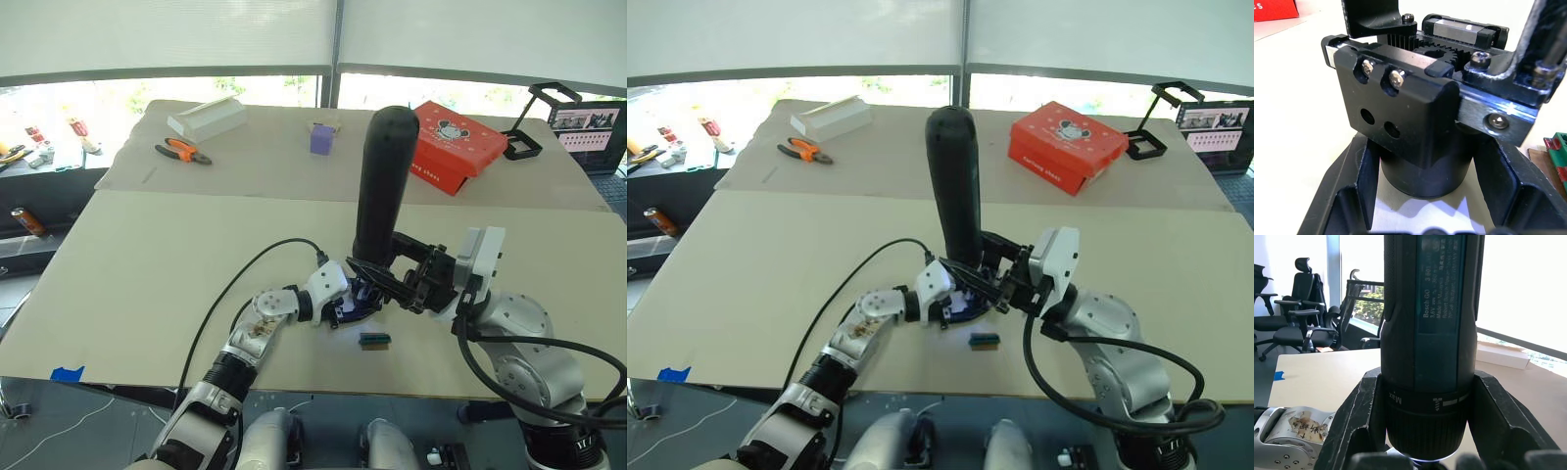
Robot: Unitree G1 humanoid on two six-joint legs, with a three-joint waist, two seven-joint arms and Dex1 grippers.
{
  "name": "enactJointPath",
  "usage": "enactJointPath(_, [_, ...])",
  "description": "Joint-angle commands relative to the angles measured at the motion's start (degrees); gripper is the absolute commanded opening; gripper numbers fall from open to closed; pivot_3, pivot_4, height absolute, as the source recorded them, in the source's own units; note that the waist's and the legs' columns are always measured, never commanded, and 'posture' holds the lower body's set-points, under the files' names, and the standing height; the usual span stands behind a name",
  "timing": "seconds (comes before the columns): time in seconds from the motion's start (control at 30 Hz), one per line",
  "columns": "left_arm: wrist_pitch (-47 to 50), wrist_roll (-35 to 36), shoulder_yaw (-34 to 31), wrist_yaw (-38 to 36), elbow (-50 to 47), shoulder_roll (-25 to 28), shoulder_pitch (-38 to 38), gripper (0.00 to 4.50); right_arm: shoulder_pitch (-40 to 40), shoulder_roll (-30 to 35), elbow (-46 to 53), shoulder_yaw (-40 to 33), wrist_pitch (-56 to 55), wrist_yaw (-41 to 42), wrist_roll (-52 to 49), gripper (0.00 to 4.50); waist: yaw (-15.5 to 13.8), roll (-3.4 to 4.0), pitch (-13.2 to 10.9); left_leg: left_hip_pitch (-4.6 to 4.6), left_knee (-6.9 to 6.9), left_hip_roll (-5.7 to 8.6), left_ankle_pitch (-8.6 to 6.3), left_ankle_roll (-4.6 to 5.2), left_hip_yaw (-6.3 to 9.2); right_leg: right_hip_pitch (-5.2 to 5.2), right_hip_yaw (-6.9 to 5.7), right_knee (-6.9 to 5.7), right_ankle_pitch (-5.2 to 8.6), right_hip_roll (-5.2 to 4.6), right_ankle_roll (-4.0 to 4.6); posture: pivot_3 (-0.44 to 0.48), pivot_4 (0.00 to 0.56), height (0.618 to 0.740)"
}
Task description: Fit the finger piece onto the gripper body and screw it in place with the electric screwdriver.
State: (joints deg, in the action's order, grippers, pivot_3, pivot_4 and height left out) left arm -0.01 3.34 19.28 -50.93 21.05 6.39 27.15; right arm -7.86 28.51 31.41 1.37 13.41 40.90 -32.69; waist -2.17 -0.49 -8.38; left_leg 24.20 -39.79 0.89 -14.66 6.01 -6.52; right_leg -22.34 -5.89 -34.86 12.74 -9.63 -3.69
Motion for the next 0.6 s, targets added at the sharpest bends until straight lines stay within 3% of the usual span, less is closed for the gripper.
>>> enactJointPath(0.03, [0.6,-0.5,1.6,-1.1,0.4,0.0,-0.6,2.28,2.7,1.6,-2.2,0.5,2.8,0.4,1.2,1.94,0.0,0.0,0.0,0.0,0.0,0.0,0.0,0.0,0.0,0.0,0.0,0.0,0.0,0.0,0.0,0.0,0.15,0.74])
enactJointPath(0.27, [0.5,-0.6,1.6,-1.2,1.0,0.0,-0.6,2.28,-0.5,4.5,1.5,-1.4,2.4,3.0,-0.8,1.94,0.0,0.0,0.0,0.02,0.0,0.01,-0.01,0.02,0.0,-0.01,0.0,0.02,0.0,-0.02,0.0,0.0,0.15,0.74])
enactJointPath(0.6, [-0.7,-1.5,1.3,0.3,4.7,-0.6,0.5,2.28,-8.1,4.5,7.6,-8.6,3.3,3.5,-14.0,1.94,-0.4,0.01,0.0,0.13,-0.02,0.05,-0.04,0.07,0.0,-0.06,-0.04,0.08,-0.02,-0.12,-0.04,0.0,0.15,0.74])
